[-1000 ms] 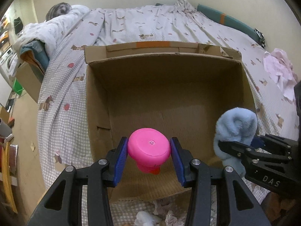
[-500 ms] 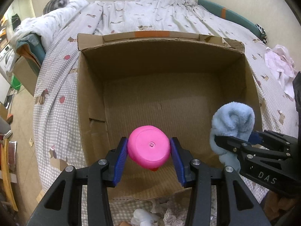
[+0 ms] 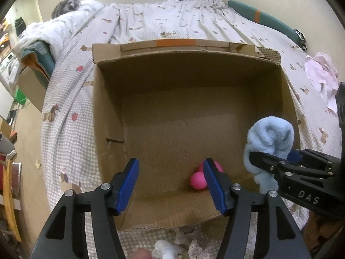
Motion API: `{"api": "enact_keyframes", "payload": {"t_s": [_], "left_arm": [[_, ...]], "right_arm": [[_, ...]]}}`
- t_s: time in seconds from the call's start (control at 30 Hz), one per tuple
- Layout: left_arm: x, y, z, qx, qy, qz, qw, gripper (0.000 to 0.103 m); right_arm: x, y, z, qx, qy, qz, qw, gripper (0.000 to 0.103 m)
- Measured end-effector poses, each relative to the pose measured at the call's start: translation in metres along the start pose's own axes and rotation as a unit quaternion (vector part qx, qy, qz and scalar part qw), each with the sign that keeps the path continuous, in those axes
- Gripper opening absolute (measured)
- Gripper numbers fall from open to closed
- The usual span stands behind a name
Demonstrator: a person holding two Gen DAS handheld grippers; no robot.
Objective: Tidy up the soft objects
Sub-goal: 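Open the left gripper to drop the pink toy while the right gripper releases the scrunchie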
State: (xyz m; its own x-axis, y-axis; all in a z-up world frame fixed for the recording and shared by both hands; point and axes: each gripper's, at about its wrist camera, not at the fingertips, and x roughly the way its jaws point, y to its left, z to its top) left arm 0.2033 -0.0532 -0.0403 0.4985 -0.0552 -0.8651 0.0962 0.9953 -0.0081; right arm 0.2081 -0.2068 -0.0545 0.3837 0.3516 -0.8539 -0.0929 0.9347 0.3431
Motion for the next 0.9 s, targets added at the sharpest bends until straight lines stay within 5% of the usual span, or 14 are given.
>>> {"api": "enact_keyframes", "payload": {"t_s": [0.23, 0.4, 0.5, 0.57, 0.9], "left_arm": [[-0.011, 0.002, 0.003, 0.002, -0.023, 0.015, 0.9996, 0.059], [-0.022, 0.008, 0.004, -0.014, -0.044, 0.009, 0.9989, 0.077], [-0.03, 0.013, 0.006, -0.03, -0.049, -0.003, 0.9983, 0.085], [-0.036, 0.018, 0.006, -0.046, -0.051, -0.015, 0.9976, 0.088], [-0.053, 0.03, 0.003, -0.064, -0.067, -0.005, 0.9957, 0.092]], "right_arm": [[-0.01, -0.01, -0.002, 0.019, -0.017, -0.007, 1.0, 0.061], [-0.019, -0.007, -0.002, 0.016, -0.039, 0.001, 0.999, 0.075], [-0.028, -0.003, -0.001, 0.012, -0.062, 0.011, 0.998, 0.086], [-0.036, -0.003, -0.001, 0.014, -0.084, 0.017, 0.996, 0.103], [-0.053, -0.003, -0.001, 0.032, -0.131, 0.013, 0.991, 0.103]]}}
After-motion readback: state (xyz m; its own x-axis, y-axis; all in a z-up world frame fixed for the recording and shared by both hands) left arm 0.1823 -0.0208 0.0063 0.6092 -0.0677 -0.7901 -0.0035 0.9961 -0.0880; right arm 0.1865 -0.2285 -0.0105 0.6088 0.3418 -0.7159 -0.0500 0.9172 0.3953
